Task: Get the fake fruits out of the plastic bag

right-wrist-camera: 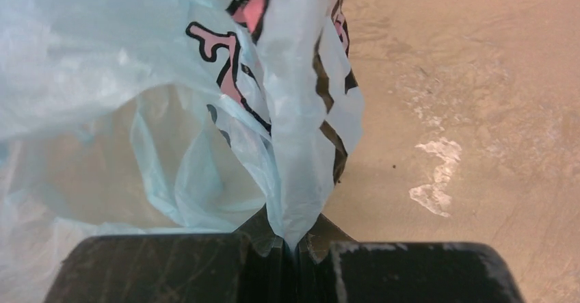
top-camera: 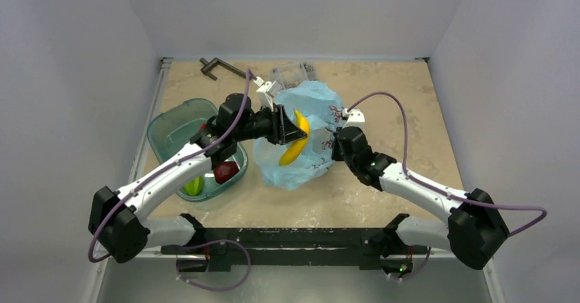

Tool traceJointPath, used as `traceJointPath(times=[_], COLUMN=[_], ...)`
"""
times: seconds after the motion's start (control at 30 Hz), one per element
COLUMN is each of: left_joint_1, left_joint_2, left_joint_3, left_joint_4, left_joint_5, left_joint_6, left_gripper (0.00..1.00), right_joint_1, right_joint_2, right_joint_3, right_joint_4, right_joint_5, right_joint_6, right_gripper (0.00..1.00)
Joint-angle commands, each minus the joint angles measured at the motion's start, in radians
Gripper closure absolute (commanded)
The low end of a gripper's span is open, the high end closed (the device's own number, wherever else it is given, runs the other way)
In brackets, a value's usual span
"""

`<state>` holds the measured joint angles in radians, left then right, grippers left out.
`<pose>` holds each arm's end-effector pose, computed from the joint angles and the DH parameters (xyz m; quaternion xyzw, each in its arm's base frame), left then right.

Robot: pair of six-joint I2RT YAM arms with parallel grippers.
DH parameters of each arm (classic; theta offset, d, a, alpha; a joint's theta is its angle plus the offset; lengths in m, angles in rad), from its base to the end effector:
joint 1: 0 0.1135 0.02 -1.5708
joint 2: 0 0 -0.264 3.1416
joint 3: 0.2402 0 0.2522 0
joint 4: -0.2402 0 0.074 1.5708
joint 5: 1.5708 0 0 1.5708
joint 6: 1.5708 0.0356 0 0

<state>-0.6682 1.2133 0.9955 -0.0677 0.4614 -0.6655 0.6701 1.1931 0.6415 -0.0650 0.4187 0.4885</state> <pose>0.2110 -0.1868 0.3366 0.1381 0.7791 -0.5047 0.3452 0.2046 0.1437 0.2200 0.0163 0.8740 0.0914 0.4770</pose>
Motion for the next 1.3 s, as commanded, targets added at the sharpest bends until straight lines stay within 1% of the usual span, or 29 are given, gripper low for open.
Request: traceJointPath(times=[0.0, 0.1, 0.2, 0.27, 0.33, 0.4, 0.53, 0.63, 0.73, 0.87, 1.0, 1.1, 1.17, 1.27], left_joint_1=[0.001, 0.001, 0.002, 0.001, 0.002, 0.001, 0.006, 0.014, 0.03, 0.091, 0.194, 0.241, 0.259, 0.289], left_joint_2=[0.046, 0.057, 0.009, -0.036, -0.1, -0.156, -0.234, -0.255, -0.248, -0.202, -0.134, -0.1, -0.076, -0.045], left_joint_3=[0.092, 0.136, 0.155, 0.18, 0.204, 0.226, 0.238, 0.203, 0.162, 0.12, 0.093, 0.067, 0.053, 0.034], left_joint_4=[0.179, 0.184, 0.151, 0.019, -0.124, -0.285, -0.581, -0.721, -0.81, -0.859, -0.843, -0.792, -0.756, -0.714], left_joint_5=[0.038, 0.062, 0.07, 0.052, 0.002, -0.097, -0.396, -0.623, -0.819, -0.974, -0.995, -1.012, -1.009, -0.985], left_joint_6=[-0.029, -0.028, -0.012, 0.04, 0.103, 0.171, 0.261, 0.267, 0.223, 0.16, 0.111, 0.099, 0.096, 0.057], left_gripper=[1.0, 1.0, 1.0, 1.0, 1.0, 1.0, 1.0, 1.0, 1.0, 1.0, 1.0, 1.0, 1.0, 1.0], right_joint_1=[0.034, 0.034, 0.032, 0.019, 0.012, 0.008, -0.023, -0.086, -0.143, -0.198, -0.241, -0.245, -0.245, -0.246], right_joint_2=[-0.038, -0.03, -0.024, -0.028, -0.027, -0.016, 0.008, 0.003, -0.03, -0.064, -0.056, -0.044, -0.035, -0.04], right_joint_3=[0.013, 0.018, 0.021, 0.018, 0.023, 0.041, 0.101, 0.126, 0.132, 0.135, 0.146, 0.158, 0.167, 0.172], right_joint_4=[0.058, 0.019, -0.018, -0.024, -0.035, -0.067, -0.193, -0.255, -0.292, -0.332, -0.354, -0.348, -0.344, -0.331], right_joint_5=[-0.038, -0.011, 0.068, 0.085, 0.1, 0.141, 0.23, 0.218, 0.196, 0.212, 0.227, 0.206, 0.192, 0.132], right_joint_6=[-0.047, -0.009, 0.039, 0.063, 0.077, 0.09, 0.143, 0.156, 0.145, 0.113, 0.067, 0.042, 0.021, -0.007], right_gripper=[1.0, 1.0, 1.0, 1.0, 1.0, 1.0, 1.0, 1.0, 0.98, 0.95, 0.87, 0.82, 0.75, 0.57])
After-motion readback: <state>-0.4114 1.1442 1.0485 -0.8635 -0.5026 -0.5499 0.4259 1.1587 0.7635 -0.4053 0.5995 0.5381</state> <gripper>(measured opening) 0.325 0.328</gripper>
